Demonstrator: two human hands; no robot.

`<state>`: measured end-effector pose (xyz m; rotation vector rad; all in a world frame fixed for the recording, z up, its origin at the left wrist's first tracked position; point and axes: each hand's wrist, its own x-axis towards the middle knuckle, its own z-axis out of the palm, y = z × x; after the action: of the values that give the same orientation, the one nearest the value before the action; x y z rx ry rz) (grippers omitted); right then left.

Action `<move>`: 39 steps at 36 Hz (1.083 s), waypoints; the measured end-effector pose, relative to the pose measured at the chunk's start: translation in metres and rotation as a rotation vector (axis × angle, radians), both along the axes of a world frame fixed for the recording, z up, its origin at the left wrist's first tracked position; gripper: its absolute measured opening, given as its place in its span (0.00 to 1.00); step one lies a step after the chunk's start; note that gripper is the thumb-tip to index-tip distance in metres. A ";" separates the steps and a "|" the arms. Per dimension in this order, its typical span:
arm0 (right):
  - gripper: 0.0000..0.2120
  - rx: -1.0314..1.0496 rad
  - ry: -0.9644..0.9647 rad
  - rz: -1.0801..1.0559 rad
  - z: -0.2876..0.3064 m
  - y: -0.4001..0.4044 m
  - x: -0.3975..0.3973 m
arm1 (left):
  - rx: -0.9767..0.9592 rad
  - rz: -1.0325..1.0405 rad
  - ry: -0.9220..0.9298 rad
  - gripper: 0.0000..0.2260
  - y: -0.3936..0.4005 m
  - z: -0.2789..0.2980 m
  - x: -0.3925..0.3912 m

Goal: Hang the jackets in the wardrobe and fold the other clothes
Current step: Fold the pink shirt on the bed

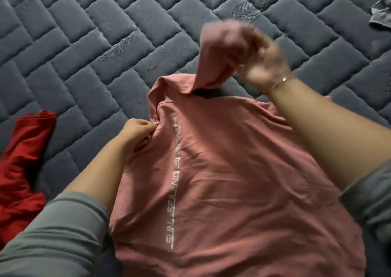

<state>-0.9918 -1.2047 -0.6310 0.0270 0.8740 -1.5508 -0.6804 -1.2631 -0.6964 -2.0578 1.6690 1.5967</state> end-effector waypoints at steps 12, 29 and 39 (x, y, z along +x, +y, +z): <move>0.16 0.517 1.235 0.323 -0.068 0.079 -0.002 | -0.652 0.257 -0.229 0.13 -0.037 0.008 0.012; 0.12 0.855 2.066 0.597 -0.086 0.169 -0.107 | -0.737 -0.951 -0.304 0.22 0.019 -0.022 -0.148; 0.25 0.848 2.000 0.315 -0.072 0.156 -0.098 | -0.871 -0.593 -0.353 0.26 0.055 -0.011 -0.166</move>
<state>-1.0897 -1.0486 -0.7031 -1.1389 2.7806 -0.3223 -0.8461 -1.2083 -0.7070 -1.6205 2.7178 0.3091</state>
